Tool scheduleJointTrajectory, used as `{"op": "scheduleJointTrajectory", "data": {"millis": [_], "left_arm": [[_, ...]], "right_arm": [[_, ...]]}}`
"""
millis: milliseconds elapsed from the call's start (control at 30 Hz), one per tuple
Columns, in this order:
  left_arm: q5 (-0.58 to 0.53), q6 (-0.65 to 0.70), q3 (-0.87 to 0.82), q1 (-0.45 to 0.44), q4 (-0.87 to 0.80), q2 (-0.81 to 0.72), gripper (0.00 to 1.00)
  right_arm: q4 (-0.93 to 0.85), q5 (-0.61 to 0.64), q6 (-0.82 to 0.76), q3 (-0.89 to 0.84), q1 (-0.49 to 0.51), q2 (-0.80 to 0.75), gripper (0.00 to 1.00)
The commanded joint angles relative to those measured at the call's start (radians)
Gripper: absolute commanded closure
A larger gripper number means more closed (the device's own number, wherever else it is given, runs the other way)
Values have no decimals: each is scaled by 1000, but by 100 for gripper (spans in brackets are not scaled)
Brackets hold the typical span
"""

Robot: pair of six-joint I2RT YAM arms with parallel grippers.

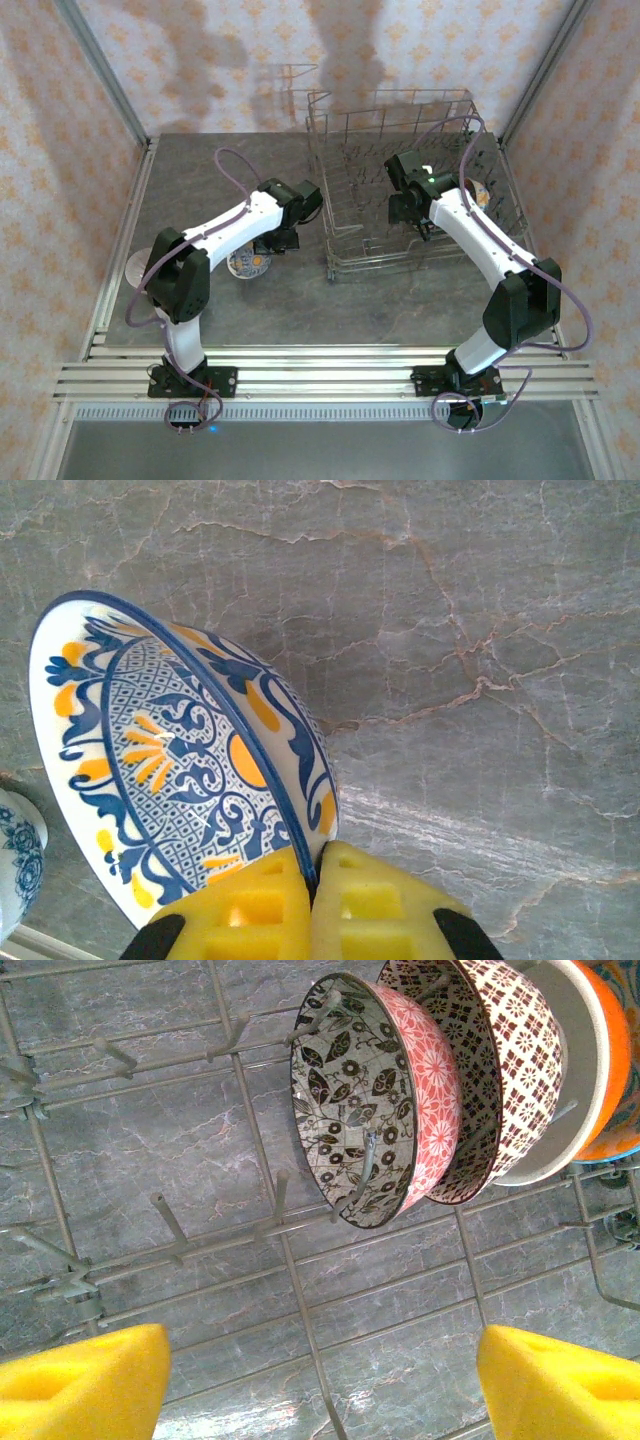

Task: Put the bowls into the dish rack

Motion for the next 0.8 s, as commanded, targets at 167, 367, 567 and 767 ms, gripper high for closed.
{"op": "scheduleJointTrajectory", "data": {"millis": [167, 367, 567, 767], "left_arm": [[-59, 6, 10, 2, -5, 87, 100], [-56, 2, 16, 2, -4, 118, 100], [-44, -2, 33, 2, -15, 131, 100], [-27, 0, 51, 3, -27, 104, 82]], "right_arm": [[-4, 5, 14, -11, -6, -4, 20], [-3, 7, 9, -8, -7, -1, 20], [-6, 10, 3, -4, -6, 7, 20], [-8, 9, -2, 3, -6, 17, 20]]}}
